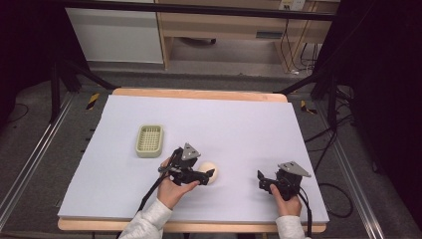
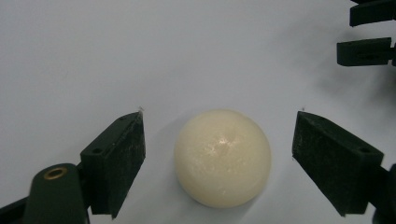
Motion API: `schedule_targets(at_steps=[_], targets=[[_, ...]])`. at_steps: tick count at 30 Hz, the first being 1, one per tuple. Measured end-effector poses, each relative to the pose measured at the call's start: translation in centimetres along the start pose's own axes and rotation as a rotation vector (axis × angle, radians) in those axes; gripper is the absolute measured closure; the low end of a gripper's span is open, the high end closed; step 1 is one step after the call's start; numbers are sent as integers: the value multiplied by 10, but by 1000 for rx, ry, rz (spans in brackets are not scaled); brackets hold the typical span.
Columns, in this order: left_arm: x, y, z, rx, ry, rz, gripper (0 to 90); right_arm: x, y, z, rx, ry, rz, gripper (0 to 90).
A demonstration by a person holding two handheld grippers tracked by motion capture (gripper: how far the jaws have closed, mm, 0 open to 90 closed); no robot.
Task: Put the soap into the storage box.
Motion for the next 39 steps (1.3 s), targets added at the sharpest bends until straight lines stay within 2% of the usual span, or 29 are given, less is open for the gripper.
schedule_targets(at_steps=[27,39], targets=[[-31,-4,-6,1,19,72,158,0,0,0,1,1,0,42],[-41,-10,-6,8,23,99,196,0,0,0,3,0,1,42]])
Point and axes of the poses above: each handheld gripper's, and its own axes: x roughly backward along the jaws, y roughly out of its top, z roughly to its left, the point moved 3 cm from there along -x, roughly forward along the jaws, and after that the axes turned 14 degrees about z, right-handed, at the moved point
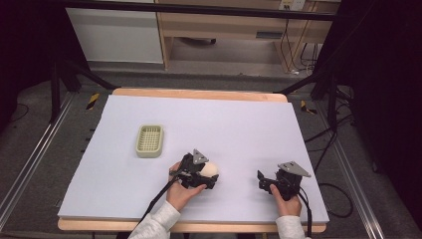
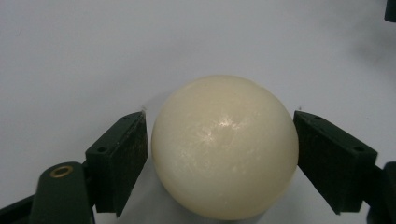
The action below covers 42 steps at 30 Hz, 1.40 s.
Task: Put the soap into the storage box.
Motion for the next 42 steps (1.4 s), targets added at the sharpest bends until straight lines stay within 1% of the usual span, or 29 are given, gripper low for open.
schedule_targets(at_steps=[5,8,16,21,29,37,42], targets=[[-3,0,-2,-5,0,4,212,0,0,0,0,0,0,42],[-5,0,-3,-10,19,7,222,0,0,0,0,0,-1,42],[-8,0,-3,1,23,10,231,0,0,0,1,0,0,42],[-9,0,-4,4,33,8,233,0,0,0,0,1,0,42],[-9,0,-4,5,36,7,235,0,0,0,1,1,0,43],[-8,0,-4,6,28,15,236,0,0,0,1,2,1,43],[-7,0,-5,1,12,24,237,0,0,0,0,3,1,43]])
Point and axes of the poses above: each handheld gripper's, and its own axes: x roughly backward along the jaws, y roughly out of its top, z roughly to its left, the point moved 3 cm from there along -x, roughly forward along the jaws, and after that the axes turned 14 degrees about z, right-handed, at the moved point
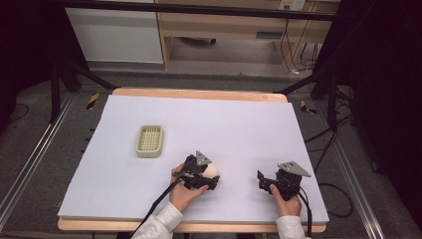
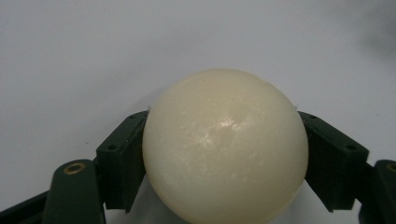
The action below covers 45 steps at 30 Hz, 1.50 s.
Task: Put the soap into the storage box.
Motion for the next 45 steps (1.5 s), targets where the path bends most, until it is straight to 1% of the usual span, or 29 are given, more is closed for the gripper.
schedule_targets(at_steps=[9,13,19,20,22,23,27,28,37,40,45], targets=[[7,-1,1,-4,-5,-11,237,0,0,0,1,1,1,43],[15,-3,4,-8,-2,-16,237,0,0,0,1,0,0,43],[21,-4,8,-7,0,-12,237,0,0,0,2,0,2,43],[23,-5,10,-9,5,-13,237,0,0,0,2,0,1,43],[24,-5,11,-7,2,-13,237,0,0,0,2,0,1,43],[26,-5,12,-8,9,-15,237,0,0,0,2,0,1,43],[32,-7,17,-3,9,-19,237,0,0,0,3,0,1,43],[35,-7,20,1,15,-21,237,0,0,0,2,0,1,43],[44,-9,29,5,33,-22,237,0,0,0,1,-1,1,43],[49,-10,35,10,41,-24,237,0,0,0,1,-1,1,43],[53,-11,41,24,43,-35,237,0,0,0,2,-2,0,43]])
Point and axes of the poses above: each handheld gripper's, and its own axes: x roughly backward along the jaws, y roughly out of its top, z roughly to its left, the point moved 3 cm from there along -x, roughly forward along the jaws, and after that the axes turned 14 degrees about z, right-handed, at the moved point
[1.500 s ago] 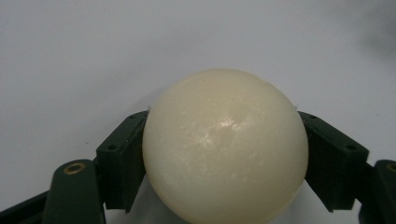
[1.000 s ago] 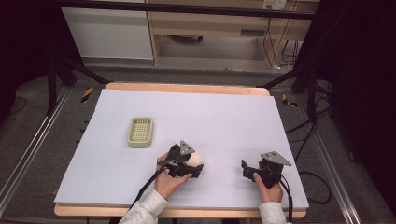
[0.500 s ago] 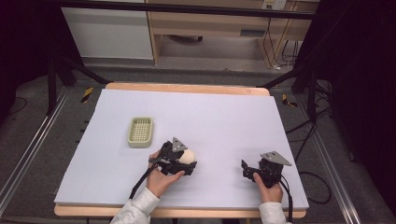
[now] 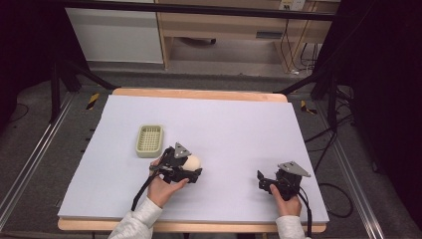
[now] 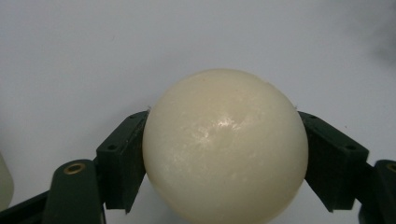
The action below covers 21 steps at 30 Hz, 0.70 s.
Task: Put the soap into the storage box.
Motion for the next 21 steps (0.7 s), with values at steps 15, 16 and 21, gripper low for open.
schedule_targets(at_steps=[15,16,21], targets=[[15,2,24,43,26,-23,237,0,0,0,-1,0,-1,43],[16,2,26,43,27,-23,237,0,0,0,-1,0,-1,43],[19,3,31,50,36,-29,237,0,0,0,0,0,0,42]])
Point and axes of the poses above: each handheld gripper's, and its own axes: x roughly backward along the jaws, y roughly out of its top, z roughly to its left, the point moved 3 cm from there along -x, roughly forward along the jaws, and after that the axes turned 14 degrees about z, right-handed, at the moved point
